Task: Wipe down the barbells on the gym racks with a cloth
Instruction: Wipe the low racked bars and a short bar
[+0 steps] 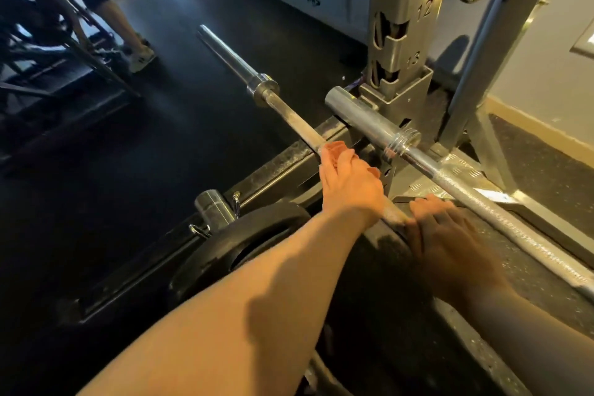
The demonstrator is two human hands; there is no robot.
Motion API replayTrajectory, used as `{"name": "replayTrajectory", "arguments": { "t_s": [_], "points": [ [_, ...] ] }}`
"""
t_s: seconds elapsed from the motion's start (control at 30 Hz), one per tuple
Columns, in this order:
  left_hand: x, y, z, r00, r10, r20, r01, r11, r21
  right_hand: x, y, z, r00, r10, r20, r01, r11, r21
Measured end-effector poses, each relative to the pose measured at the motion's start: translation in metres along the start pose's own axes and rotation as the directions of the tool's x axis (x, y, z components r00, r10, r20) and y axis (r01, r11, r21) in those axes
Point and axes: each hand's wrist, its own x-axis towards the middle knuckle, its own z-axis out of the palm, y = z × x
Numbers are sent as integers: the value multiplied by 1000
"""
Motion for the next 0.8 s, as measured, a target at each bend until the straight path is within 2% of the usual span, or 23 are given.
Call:
{"name": "replayTrajectory", "arguments": {
  "t_s": [0.13, 0.17, 0.23, 0.3, 0.37, 0.43, 0.5, 0.57, 0.6, 0.7, 0.8],
  "points": [
    [26, -24, -34, 994, 59, 91, -63, 997, 37, 0, 1, 3, 996, -19, -88, 22, 999, 33],
    [33, -28, -40, 991, 73, 115, -84, 992, 92, 1, 1, 4, 993, -30, -111, 33, 999, 28],
    [50, -31, -42, 982, 39, 186, -74, 980, 186, 4, 3, 11, 993, -31, -116, 34, 999, 23],
    [65, -32, -35, 947, -57, 317, -35, 960, 278, 7, 8, 15, 995, -3, -99, 5, 1000, 24],
    [67, -31, -33, 909, -51, 413, -84, 949, 303, 7, 8, 15, 992, -5, -123, 7, 1000, 12],
    [65, -35, -38, 903, 13, 430, -169, 930, 327, 6, 5, 19, 982, -2, -188, -3, 1000, -25],
    [65, -51, -47, 897, 138, 421, -283, 909, 307, 7, -1, 24, 973, 52, -225, -49, 999, 19],
    [60, -67, -65, 836, 273, 477, -435, 859, 269, 4, -1, 21, 969, 77, -233, -62, 996, 72],
    [60, -76, -76, 821, 307, 481, -462, 852, 245, 3, 1, 21, 968, 45, -246, -36, 999, 39],
    [77, -102, -82, 840, 380, 388, -473, 863, 177, 1, 3, 14, 980, -16, -197, -1, 996, -87],
    [88, -106, -60, 867, 376, 327, -466, 845, 264, 2, 2, 14, 989, 18, -145, -41, 987, -158]
  ]
}}
